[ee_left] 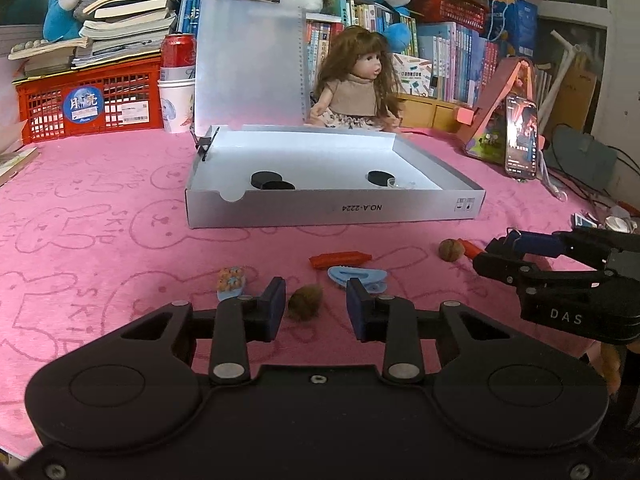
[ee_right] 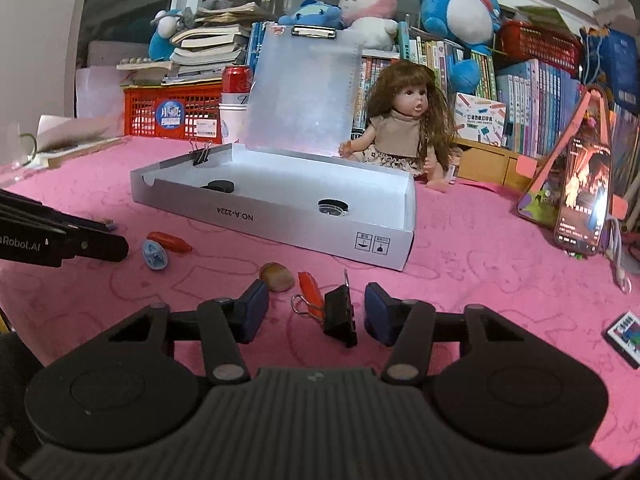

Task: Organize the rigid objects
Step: 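Grasp the brown round nut with the left tool while the right tool grasps the black binder clip, then carry the brown nut and binder clip over the white box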

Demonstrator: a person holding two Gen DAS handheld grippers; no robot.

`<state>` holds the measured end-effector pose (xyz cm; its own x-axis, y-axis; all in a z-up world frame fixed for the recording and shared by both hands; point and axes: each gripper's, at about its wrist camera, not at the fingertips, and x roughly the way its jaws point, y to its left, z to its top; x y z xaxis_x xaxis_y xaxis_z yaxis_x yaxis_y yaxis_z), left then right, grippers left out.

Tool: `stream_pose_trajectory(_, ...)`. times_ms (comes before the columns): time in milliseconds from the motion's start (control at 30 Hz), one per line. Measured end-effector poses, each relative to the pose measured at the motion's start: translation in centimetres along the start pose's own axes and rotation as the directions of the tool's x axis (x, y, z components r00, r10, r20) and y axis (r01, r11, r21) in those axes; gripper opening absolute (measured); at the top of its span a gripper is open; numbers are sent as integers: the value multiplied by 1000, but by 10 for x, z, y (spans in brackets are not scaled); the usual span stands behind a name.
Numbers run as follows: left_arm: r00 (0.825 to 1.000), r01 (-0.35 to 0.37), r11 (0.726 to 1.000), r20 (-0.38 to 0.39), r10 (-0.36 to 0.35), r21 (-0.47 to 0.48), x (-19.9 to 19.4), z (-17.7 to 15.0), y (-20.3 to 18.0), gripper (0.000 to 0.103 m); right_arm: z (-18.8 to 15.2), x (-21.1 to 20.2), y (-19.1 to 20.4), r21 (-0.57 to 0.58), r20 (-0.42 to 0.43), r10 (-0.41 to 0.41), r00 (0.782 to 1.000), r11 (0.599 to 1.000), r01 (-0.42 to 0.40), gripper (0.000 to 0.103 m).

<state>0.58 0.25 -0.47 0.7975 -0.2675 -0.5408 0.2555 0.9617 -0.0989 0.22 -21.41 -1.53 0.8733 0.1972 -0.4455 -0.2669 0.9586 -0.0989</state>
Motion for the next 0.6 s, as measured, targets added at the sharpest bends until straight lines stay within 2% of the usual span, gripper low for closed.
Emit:
stream_pose_trajectory(67,1000,-1,1000,-8,1,3,2,-1,0,27,0,0,1,-18,1,-8,1000,1000,8,46)
stream_pose_trajectory(100,1000,-9,1000,-16,9,4,4,-3,-1,24,0,0,2,-22,4,-13,1000,1000,13,38)
stream_pose_trajectory(167,999,-40,999,-10,41,25,4,-5,-3,16,0,-1,1,-20,8,-19,1000,1000,19,38)
stream_pose_trajectory(600,1000,-6,1000,-2,6,-9,-10,8,-3,15,16,-11,-16,82,36,-48,998,996,45,38)
